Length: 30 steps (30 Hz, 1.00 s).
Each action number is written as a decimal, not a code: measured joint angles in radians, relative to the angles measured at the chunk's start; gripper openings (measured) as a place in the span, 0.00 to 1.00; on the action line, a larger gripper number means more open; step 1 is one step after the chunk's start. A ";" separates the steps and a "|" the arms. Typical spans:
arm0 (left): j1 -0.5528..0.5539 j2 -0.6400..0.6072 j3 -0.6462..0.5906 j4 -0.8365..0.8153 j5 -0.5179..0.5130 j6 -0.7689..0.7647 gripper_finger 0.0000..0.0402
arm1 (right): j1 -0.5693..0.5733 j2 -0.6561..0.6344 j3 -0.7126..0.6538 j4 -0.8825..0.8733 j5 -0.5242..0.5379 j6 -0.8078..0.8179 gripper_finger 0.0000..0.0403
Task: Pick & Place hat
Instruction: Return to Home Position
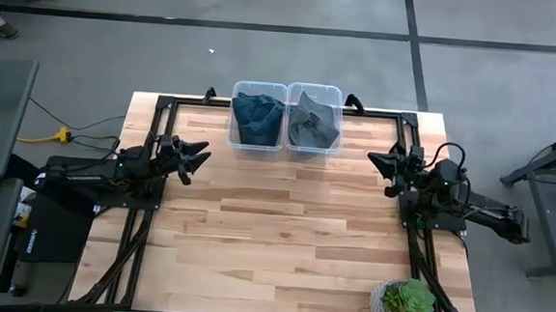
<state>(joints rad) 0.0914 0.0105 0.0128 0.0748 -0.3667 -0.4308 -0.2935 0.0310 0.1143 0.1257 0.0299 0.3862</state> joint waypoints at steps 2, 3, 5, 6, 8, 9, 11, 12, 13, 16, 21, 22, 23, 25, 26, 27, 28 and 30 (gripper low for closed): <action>0.000 0.000 0.000 -0.007 -0.011 0.012 0.48 | 0.000 0.002 0.000 0.011 0.007 -0.014 0.00; 0.000 0.000 0.000 -0.010 -0.010 0.013 0.48 | 0.000 0.002 -0.001 0.013 0.015 -0.023 0.00; 0.000 0.000 0.001 -0.017 -0.010 0.013 0.48 | 0.000 0.000 -0.034 0.069 0.025 -0.018 0.00; 0.000 0.000 0.002 -0.025 -0.010 0.013 0.48 | 0.000 0.000 -0.054 0.101 0.024 -0.008 0.00; 0.000 0.000 0.003 -0.026 -0.010 0.013 0.48 | 0.000 0.001 -0.081 0.144 0.021 0.002 0.00; 0.000 0.000 0.003 -0.027 -0.010 0.013 0.48 | 0.000 0.001 -0.091 0.167 0.021 0.004 0.00; 0.000 0.000 0.003 -0.026 -0.010 0.013 0.48 | 0.000 0.000 -0.104 0.174 0.019 0.007 0.00; 0.000 0.000 0.003 -0.026 -0.010 0.013 0.48 | 0.000 0.001 -0.104 0.161 0.015 0.008 0.00; 0.000 0.000 0.003 -0.026 -0.010 0.013 0.48 | 0.000 0.002 -0.104 0.155 0.013 0.008 0.00; 0.000 0.000 0.003 -0.026 -0.010 0.015 0.48 | 0.005 0.001 -0.104 0.154 0.006 0.001 0.00; 0.000 0.000 0.003 -0.027 -0.010 0.042 0.48 | 0.045 0.001 -0.104 0.053 0.017 -0.002 0.00; 0.000 0.000 0.003 -0.027 -0.010 0.042 0.48 | 0.058 0.001 -0.104 0.029 0.022 -0.006 0.00; 0.000 0.000 0.003 -0.027 -0.010 0.042 0.48 | 0.072 0.001 -0.104 0.005 0.029 -0.013 0.00; 0.000 0.000 0.003 -0.027 -0.010 0.042 0.48 | 0.099 0.001 -0.104 -0.047 0.044 -0.029 0.00; 0.000 0.000 0.003 -0.027 -0.010 0.042 0.48 | 0.110 0.001 -0.104 -0.069 0.052 -0.037 0.00; 0.000 0.000 0.003 -0.027 -0.010 0.042 0.48 | 0.121 0.001 -0.104 -0.084 0.054 -0.046 0.00; 0.000 0.000 0.003 -0.027 -0.010 0.041 0.48 | 0.130 0.002 -0.104 -0.088 0.052 -0.054 0.00; 0.000 0.000 0.003 -0.026 -0.007 0.037 0.48 | 0.145 0.002 -0.104 -0.089 0.051 -0.081 0.00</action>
<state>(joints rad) 0.0914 0.0105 0.0158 0.0486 -0.3737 -0.3934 -0.1487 0.0330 0.0101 0.0369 0.0814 0.3056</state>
